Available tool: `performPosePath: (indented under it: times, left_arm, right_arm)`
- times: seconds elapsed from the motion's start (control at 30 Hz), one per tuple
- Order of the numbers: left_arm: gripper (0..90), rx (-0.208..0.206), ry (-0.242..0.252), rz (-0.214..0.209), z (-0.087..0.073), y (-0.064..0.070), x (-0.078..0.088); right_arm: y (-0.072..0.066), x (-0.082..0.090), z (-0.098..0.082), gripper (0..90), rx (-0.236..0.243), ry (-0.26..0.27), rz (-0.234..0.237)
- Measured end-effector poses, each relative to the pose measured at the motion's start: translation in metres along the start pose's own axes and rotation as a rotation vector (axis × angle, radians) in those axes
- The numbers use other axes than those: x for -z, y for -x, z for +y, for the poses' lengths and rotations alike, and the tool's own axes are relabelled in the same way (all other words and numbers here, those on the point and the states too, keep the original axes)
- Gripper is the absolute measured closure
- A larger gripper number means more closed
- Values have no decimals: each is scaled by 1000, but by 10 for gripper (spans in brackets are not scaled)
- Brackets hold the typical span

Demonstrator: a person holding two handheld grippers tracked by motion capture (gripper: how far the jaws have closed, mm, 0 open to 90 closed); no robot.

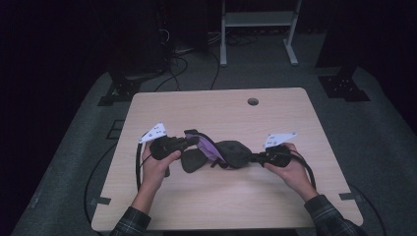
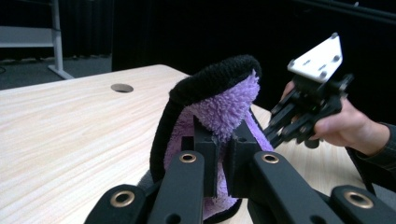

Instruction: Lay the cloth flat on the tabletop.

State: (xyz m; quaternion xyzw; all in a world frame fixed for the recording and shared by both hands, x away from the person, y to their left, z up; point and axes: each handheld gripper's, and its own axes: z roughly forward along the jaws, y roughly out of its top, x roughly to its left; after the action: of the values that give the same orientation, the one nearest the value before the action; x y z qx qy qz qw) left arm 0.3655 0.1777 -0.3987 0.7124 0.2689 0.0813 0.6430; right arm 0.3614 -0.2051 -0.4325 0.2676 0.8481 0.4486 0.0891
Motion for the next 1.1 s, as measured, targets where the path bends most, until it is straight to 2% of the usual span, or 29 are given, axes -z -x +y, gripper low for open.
performPosePath:
  times: [0.03, 0.07, 0.1, 0.13, 0.27, 0.3, 0.33, 0.37, 0.4, 0.47, 0.5, 0.53, 0.63, 0.67, 0.7, 0.73, 0.77, 0.8, 0.83, 0.9, 0.93, 1.0, 1.03, 1.1]
  left_arm:
    - [850, 0, 0, 0, 0, 0, 0]
    - [849, -1, 5, 2, 1, -1, 2]
    - [849, -1, 5, 2, 1, -1, 2]
    - [849, 2, 14, 1, 3, -1, 5]
    - [849, -2, 23, -9, 5, 2, 6]
    - [849, -2, 23, -9, 5, 2, 6]
    - [849, 1, 25, -13, 5, 3, 6]
    - [849, 1, 25, -13, 5, 3, 6]
    - [849, 2, 26, -13, 5, 3, 6]
    - [849, 1, 27, -14, 5, 3, 6]
    - [849, 1, 28, -13, 6, 2, 6]
    - [850, 1, 28, -12, 6, 2, 7]
    - [850, 1, 29, -9, 6, 2, 7]
    - [850, -1, 22, -2, 5, 1, 7]
    - [850, -1, 22, -2, 5, 1, 7]
    - [850, 2, 17, 2, 5, 0, 7]
    - [850, 1, 6, 8, 4, -1, 6]
    - [849, 2, -22, 25, 1, -2, 3]
    - [849, 2, -22, 25, 1, -2, 3]
    - [849, 16, -67, 46, -7, -5, -4]
    - [849, 16, -67, 46, -7, -5, -4]
    - [849, 10, -104, 71, -12, -7, -9]
    - [848, 3, -131, 88, -16, -8, -10]
    - [848, 8, -145, 98, -19, -10, -10]
  right_arm:
    - [0, 0, 0, 876, 0, 0, 0]
    - [2, 15, 6, 877, -21, 54, 8]
    - [2, 15, 6, 877, -21, 54, 8]
    - [2, 29, 11, 878, -20, 89, 2]
    - [-2, 51, 21, 879, -14, 143, 33]
    - [-2, 51, 21, 879, -14, 143, 33]
    - [-6, 61, 26, 878, -5, 176, 61]
    - [-6, 61, 26, 878, -5, 176, 61]
    - [-13, 72, 34, 878, 11, 222, 88]
    - [-16, 76, 37, 878, 17, 231, 97]
    - [-22, 83, 44, 878, 43, 256, 112]
    - [-24, 85, 46, 878, 49, 257, 104]
    - [-22, 84, 47, 878, 52, 249, 77]
    - [-12, 76, 43, 877, 19, 230, 49]
    - [-12, 76, 43, 877, 19, 230, 49]
    - [-3, 65, 37, 877, -7, 191, 11]
    - [-3, 65, 37, 877, -7, 191, 11]
    - [9, 51, 29, 876, -39, 157, -21]
    - [14, 44, 25, 875, -59, 138, -27]
    - [24, 30, 18, 869, -88, 107, -49]
    - [24, 30, 18, 869, -88, 107, -49]
    - [33, 18, 13, 819, -114, 82, -61]
    - [38, 15, 8, 748, -135, 71, -83]
    - [42, 20, 3, 678, -154, 82, -90]
